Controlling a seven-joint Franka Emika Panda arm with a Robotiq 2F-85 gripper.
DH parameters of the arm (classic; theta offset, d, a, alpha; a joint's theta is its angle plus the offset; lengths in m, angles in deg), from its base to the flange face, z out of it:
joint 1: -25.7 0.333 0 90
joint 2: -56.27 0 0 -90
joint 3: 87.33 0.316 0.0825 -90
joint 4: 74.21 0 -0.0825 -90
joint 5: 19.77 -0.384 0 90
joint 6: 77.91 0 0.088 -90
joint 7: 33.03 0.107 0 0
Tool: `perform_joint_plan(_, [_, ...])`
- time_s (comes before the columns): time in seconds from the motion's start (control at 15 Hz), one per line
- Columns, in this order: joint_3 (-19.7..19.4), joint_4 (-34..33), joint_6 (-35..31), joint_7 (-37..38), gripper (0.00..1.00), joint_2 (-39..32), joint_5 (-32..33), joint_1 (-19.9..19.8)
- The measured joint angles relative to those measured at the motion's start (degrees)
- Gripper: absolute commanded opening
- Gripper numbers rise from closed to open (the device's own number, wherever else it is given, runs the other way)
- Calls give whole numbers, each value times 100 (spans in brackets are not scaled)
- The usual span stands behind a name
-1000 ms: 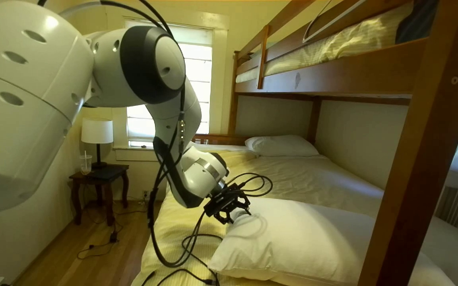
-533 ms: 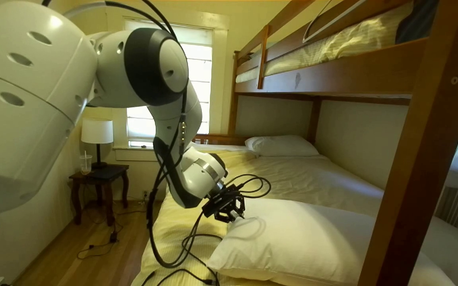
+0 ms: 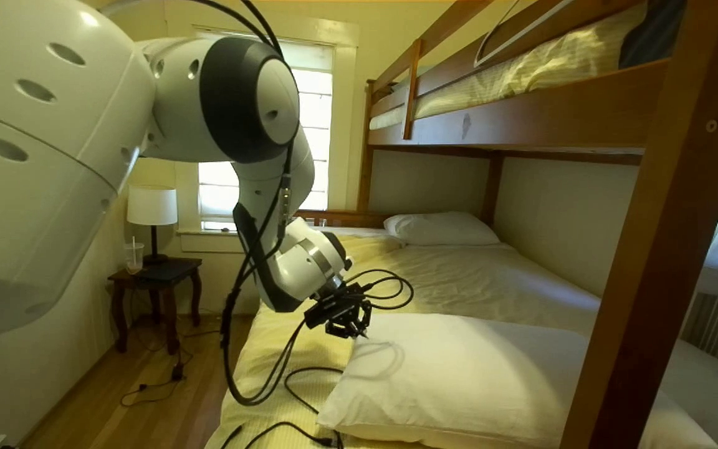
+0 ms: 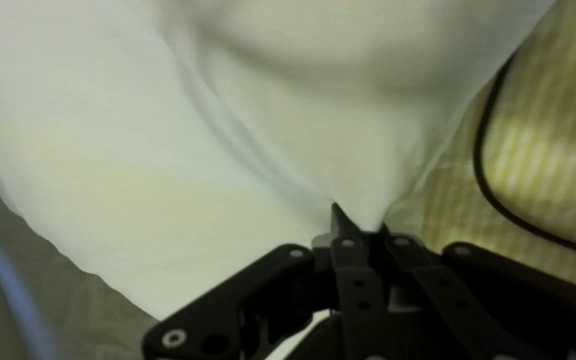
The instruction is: Flip the pillow over
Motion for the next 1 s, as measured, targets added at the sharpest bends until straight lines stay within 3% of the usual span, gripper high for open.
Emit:
perform_joint_plan(0.4, [899, 31, 421, -1242, 2, 591, -1888, -97])
perform_joint_plan(1.0, [1672, 354, 1194, -2830, 2, 1376, -4522, -58])
